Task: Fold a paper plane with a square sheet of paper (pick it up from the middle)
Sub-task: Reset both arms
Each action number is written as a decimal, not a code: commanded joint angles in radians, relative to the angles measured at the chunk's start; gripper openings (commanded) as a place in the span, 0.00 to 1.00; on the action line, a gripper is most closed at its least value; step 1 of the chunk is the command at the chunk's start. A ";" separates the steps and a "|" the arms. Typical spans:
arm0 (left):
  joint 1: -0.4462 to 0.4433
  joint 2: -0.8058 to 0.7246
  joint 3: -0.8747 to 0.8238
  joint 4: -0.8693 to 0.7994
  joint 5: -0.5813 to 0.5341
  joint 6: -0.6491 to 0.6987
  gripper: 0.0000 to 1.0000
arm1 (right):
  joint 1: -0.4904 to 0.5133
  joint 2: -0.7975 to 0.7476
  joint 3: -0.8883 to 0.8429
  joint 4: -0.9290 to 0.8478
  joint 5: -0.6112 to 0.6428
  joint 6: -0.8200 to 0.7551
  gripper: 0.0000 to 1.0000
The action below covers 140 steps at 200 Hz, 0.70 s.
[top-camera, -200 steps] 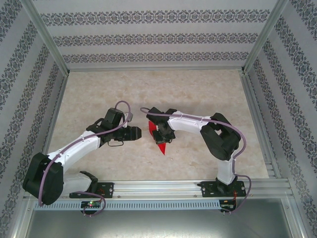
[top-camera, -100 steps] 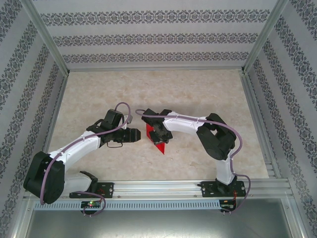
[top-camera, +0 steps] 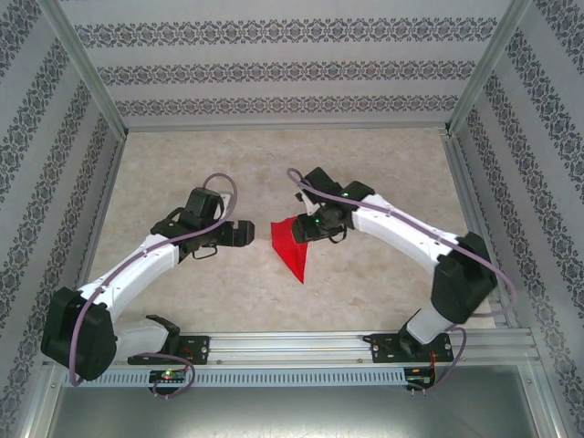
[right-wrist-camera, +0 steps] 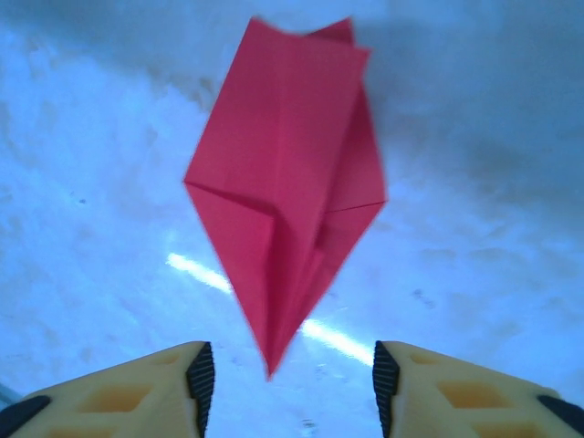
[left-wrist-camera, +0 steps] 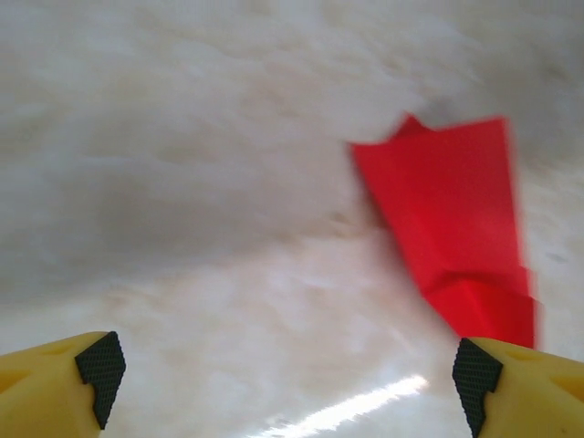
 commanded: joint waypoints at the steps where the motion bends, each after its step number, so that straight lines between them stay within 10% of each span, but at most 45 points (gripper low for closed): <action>1: 0.076 -0.018 -0.006 0.008 -0.259 0.072 0.99 | -0.097 -0.100 -0.125 0.133 0.057 -0.136 0.55; 49: 0.222 -0.022 -0.152 0.258 -0.403 0.090 1.00 | -0.335 -0.303 -0.450 0.566 0.183 -0.262 0.82; 140: 0.304 0.123 -0.253 0.675 -0.343 0.235 1.00 | -0.623 -0.316 -0.707 1.064 0.192 -0.321 0.97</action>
